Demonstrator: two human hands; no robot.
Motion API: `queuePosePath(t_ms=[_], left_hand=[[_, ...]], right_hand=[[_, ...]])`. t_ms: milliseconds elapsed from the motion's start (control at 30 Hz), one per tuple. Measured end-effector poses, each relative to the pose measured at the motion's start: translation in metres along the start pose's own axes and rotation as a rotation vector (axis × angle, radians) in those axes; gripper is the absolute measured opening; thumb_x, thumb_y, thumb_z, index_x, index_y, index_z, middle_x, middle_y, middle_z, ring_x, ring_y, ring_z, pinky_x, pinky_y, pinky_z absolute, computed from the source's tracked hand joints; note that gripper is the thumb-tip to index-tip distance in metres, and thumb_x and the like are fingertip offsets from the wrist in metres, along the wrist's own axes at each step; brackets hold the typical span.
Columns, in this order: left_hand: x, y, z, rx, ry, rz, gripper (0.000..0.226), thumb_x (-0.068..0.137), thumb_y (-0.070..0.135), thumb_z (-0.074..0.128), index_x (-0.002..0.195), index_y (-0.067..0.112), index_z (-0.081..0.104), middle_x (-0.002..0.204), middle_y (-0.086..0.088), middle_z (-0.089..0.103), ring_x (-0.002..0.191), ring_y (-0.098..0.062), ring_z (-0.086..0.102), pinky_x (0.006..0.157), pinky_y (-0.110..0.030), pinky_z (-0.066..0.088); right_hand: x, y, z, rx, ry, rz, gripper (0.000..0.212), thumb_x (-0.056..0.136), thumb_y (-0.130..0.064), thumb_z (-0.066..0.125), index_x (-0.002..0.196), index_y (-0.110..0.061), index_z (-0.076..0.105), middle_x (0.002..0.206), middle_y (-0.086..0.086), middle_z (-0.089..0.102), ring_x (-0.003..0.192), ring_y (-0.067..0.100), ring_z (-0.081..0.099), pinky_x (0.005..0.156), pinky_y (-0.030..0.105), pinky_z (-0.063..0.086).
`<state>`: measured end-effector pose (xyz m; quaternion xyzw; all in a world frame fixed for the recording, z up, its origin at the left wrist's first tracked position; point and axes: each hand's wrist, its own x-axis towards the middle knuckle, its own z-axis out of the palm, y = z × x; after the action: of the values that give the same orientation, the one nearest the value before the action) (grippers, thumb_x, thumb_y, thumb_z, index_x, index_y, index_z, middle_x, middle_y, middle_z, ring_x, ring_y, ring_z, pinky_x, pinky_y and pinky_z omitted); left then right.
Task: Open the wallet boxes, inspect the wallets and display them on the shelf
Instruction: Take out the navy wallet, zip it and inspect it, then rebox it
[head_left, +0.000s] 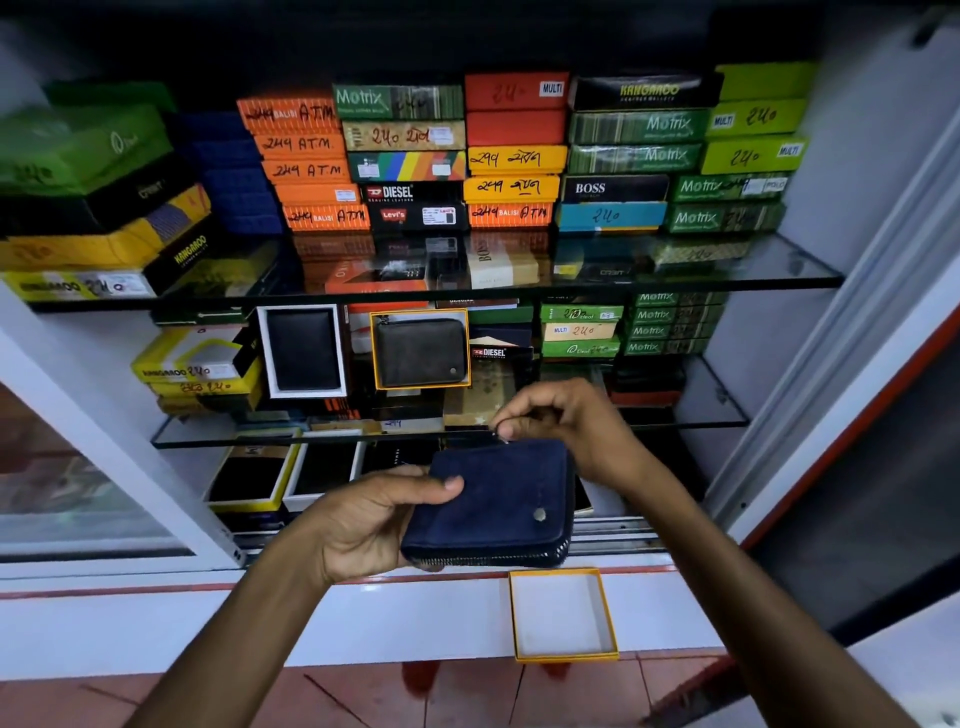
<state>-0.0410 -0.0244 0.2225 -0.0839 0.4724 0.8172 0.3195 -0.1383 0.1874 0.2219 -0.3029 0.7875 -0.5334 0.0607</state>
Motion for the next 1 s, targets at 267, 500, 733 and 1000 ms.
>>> queuePosePath(t_ms=[267, 500, 733, 1000], left_hand=[[-0.003, 0.0, 0.027, 0.179, 0.136, 0.053, 0.016, 0.078, 0.025, 0.074, 0.079, 0.009, 0.076, 0.069, -0.005, 0.073, 0.055, -0.015, 0.069, 0.046, -0.025, 0.052], [-0.012, 0.004, 0.01, 0.243, 0.263, 0.19, 0.037, 0.084, 0.038, 0.058, 0.096, 0.007, 0.073, 0.088, -0.008, 0.076, 0.075, -0.016, 0.069, 0.061, -0.029, 0.055], [-0.024, 0.002, 0.022, 0.56, 0.261, 0.598, 0.038, 0.08, 0.012, 0.065, 0.118, 0.013, 0.065, 0.111, -0.006, 0.077, 0.106, -0.02, 0.071, 0.083, -0.025, 0.058], [-0.022, -0.022, 0.012, 0.96, 0.308, 1.068, 0.015, 0.081, 0.02, 0.072, 0.095, 0.022, 0.078, 0.117, 0.009, 0.074, 0.124, -0.018, 0.062, 0.103, -0.032, 0.049]], right_hand=[[-0.006, 0.018, 0.013, 0.322, 0.033, 0.143, 0.016, 0.088, -0.005, 0.065, 0.098, -0.014, 0.073, 0.079, -0.008, 0.078, 0.078, 0.003, 0.07, 0.074, 0.018, 0.054], [-0.057, 0.004, -0.006, 0.547, 0.056, 0.45, 0.05, 0.08, -0.047, 0.057, 0.105, -0.007, 0.074, 0.076, 0.005, 0.077, 0.059, 0.014, 0.066, 0.053, 0.025, 0.054], [-0.076, -0.019, -0.016, 0.416, 0.232, 0.154, 0.041, 0.064, -0.014, 0.078, 0.104, -0.024, 0.074, 0.092, -0.002, 0.08, 0.077, 0.012, 0.073, 0.067, 0.023, 0.06], [-0.104, -0.013, -0.015, -0.043, 0.421, -0.382, 0.016, 0.071, -0.005, 0.079, 0.081, -0.017, 0.076, 0.096, -0.003, 0.08, 0.105, 0.02, 0.072, 0.089, 0.034, 0.056]])
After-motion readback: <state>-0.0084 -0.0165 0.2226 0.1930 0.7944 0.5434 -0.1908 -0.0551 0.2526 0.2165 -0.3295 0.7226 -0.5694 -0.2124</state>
